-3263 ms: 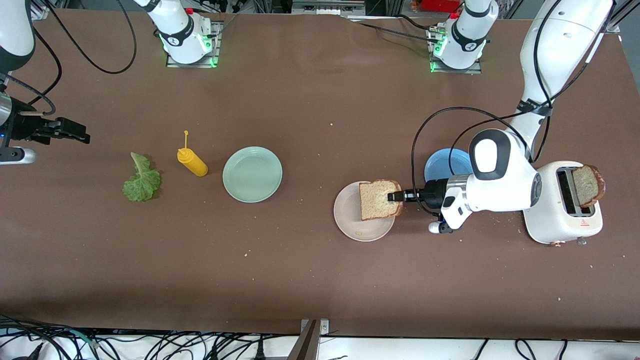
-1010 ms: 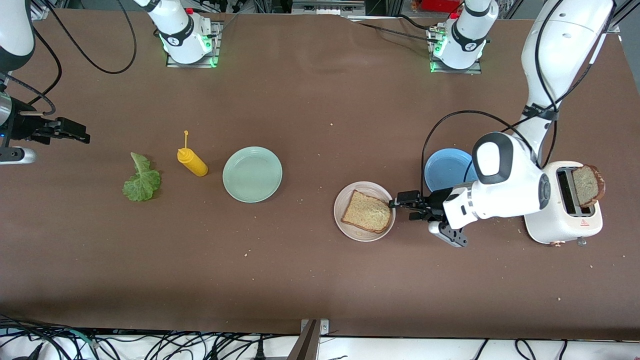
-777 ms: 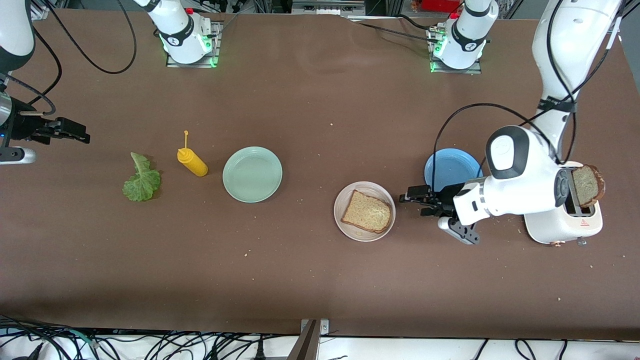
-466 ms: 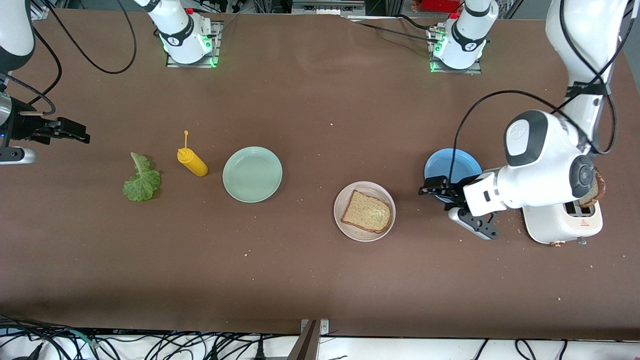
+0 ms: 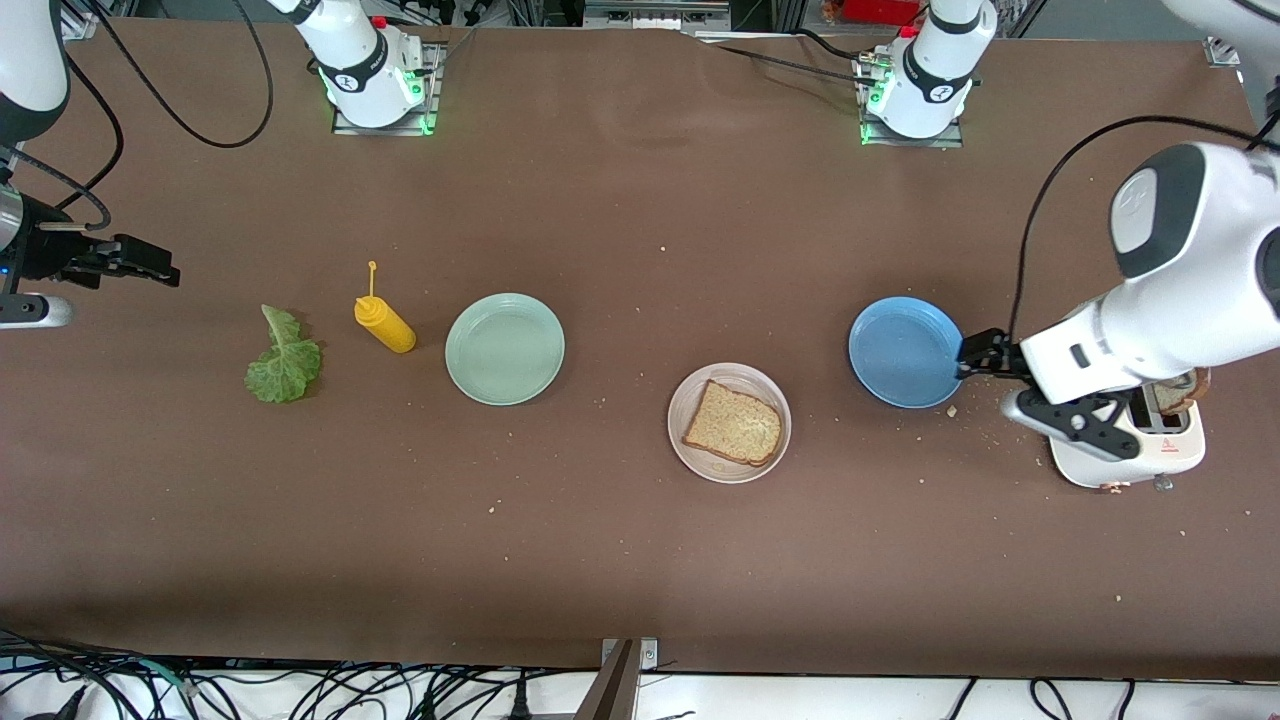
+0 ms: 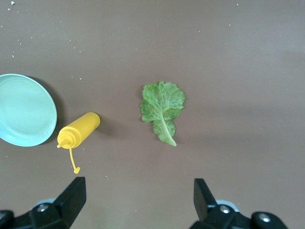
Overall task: Make sandwich in beige plate with both arms
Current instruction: 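Withdraw the left gripper back above the toaster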
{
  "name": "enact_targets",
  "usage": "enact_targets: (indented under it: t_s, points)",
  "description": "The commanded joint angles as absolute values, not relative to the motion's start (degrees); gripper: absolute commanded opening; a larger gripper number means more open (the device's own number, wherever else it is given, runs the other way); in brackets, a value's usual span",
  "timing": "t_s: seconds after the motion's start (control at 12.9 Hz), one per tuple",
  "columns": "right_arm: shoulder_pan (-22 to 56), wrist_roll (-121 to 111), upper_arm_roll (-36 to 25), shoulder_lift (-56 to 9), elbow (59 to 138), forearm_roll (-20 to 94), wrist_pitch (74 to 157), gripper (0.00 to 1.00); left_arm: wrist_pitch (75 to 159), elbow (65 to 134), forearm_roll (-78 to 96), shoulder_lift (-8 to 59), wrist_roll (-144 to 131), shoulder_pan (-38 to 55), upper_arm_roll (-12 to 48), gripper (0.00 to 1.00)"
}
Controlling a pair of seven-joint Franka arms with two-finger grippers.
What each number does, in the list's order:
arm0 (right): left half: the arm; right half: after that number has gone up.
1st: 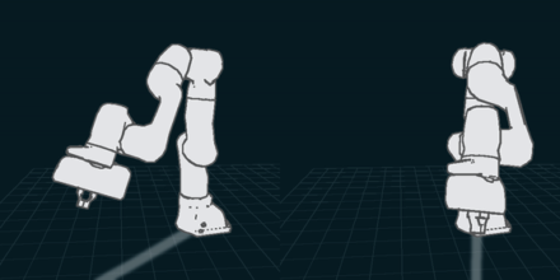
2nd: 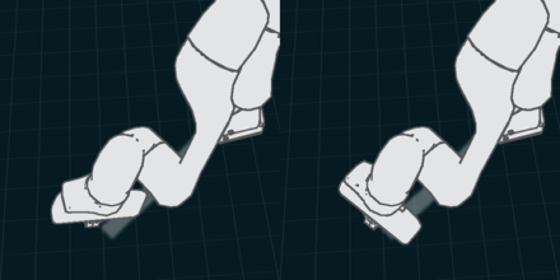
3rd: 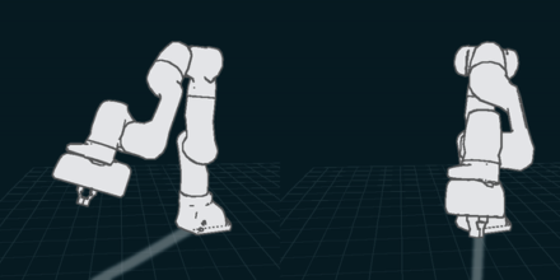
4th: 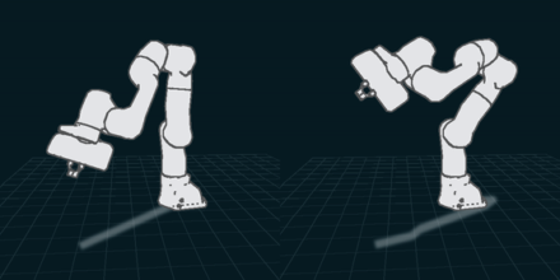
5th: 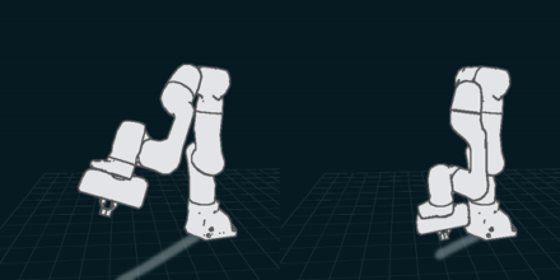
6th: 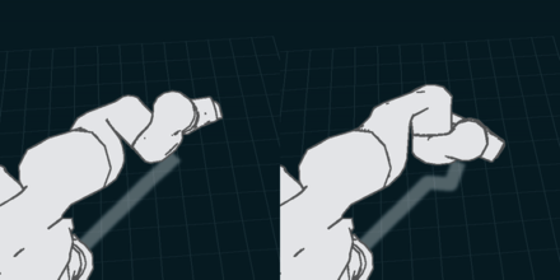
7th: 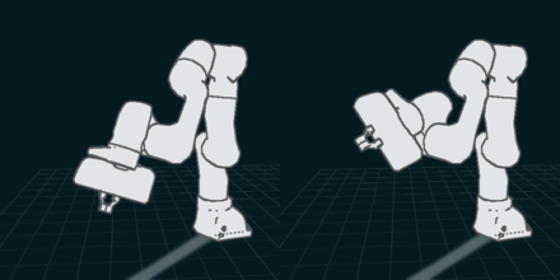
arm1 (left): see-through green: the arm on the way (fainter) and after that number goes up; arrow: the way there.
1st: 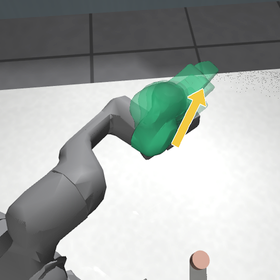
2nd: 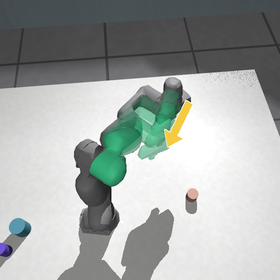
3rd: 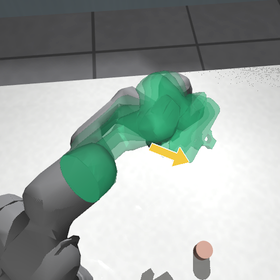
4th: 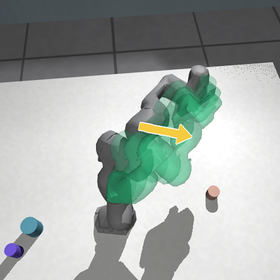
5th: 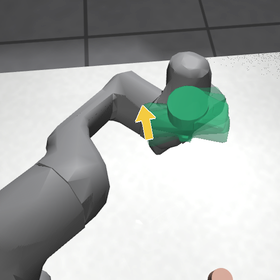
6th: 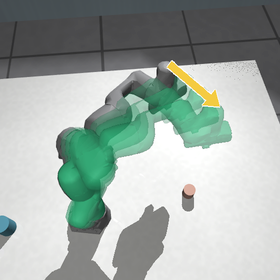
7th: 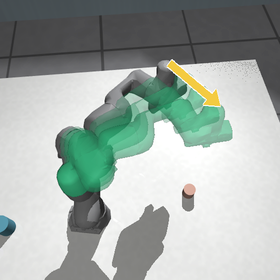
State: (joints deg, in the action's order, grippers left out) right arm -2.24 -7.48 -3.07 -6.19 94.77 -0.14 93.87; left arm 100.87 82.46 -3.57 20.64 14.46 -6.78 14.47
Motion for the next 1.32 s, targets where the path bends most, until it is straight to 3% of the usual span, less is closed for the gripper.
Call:
enact_targets:
  t_s: [0.0,0.7,1.24]
  points:
    - [-2.6,-7.1,-2.9,-6.3,93.7,0.9,92.6,1.00,95.8,80.1,-6.2,19.0,13.6,-6.2,11.5,1.00]
    - [-2.6,-7.1,-2.9,-6.3,93.7,0.9,92.6,1.00,90.3,73.2,-6.3,20.1,13.7,-6.2,7.0,1.00]
    - [-2.6,-7.1,-2.9,-6.3,93.7,0.9,92.7,1.00,90.4,73.0,-6.6,19.9,4.0,-6.2,6.9,1.00]
